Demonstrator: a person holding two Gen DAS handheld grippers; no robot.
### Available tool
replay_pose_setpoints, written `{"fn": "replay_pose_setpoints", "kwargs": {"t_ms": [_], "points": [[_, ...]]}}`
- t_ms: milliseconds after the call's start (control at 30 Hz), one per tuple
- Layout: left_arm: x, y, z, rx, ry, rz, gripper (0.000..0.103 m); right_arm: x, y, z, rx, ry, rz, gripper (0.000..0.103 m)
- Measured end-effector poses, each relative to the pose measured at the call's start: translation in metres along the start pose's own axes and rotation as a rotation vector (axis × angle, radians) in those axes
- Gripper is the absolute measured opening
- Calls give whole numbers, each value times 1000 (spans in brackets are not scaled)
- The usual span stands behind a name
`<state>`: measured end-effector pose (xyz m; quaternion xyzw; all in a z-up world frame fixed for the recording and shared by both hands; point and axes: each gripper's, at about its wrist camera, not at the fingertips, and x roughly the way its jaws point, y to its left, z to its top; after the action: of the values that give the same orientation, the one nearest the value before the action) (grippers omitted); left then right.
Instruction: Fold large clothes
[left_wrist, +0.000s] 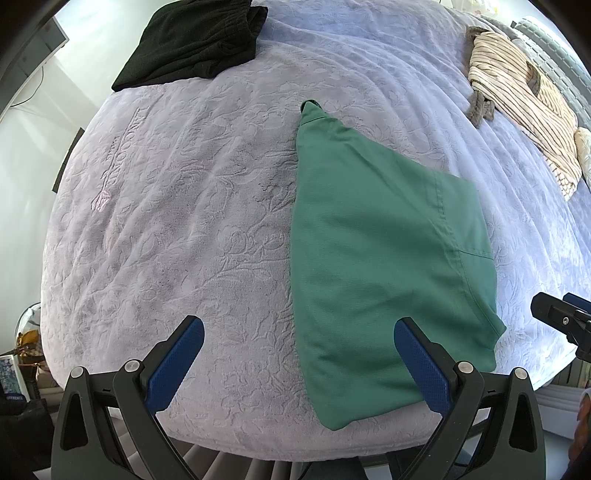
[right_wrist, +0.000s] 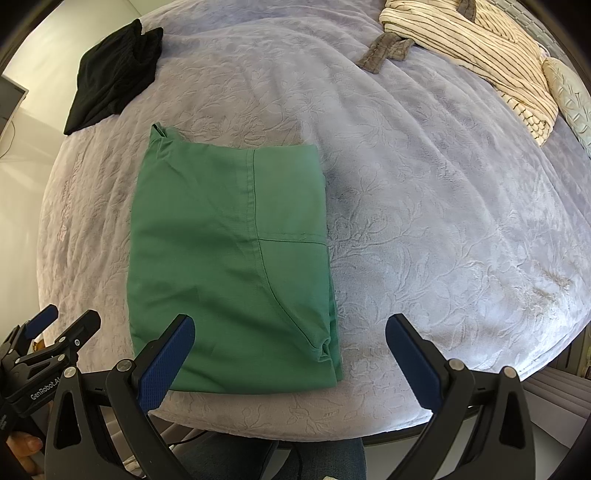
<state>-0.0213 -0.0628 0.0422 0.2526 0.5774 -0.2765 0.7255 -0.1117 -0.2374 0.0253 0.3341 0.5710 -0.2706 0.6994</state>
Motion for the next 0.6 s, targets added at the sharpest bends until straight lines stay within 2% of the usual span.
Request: {"fn": "replay_pose_setpoints", "kwargs": {"t_ms": [600], "points": [[0, -1, 0, -3, 2, 2, 103, 1, 1, -1, 0, 0, -1, 103]]}}
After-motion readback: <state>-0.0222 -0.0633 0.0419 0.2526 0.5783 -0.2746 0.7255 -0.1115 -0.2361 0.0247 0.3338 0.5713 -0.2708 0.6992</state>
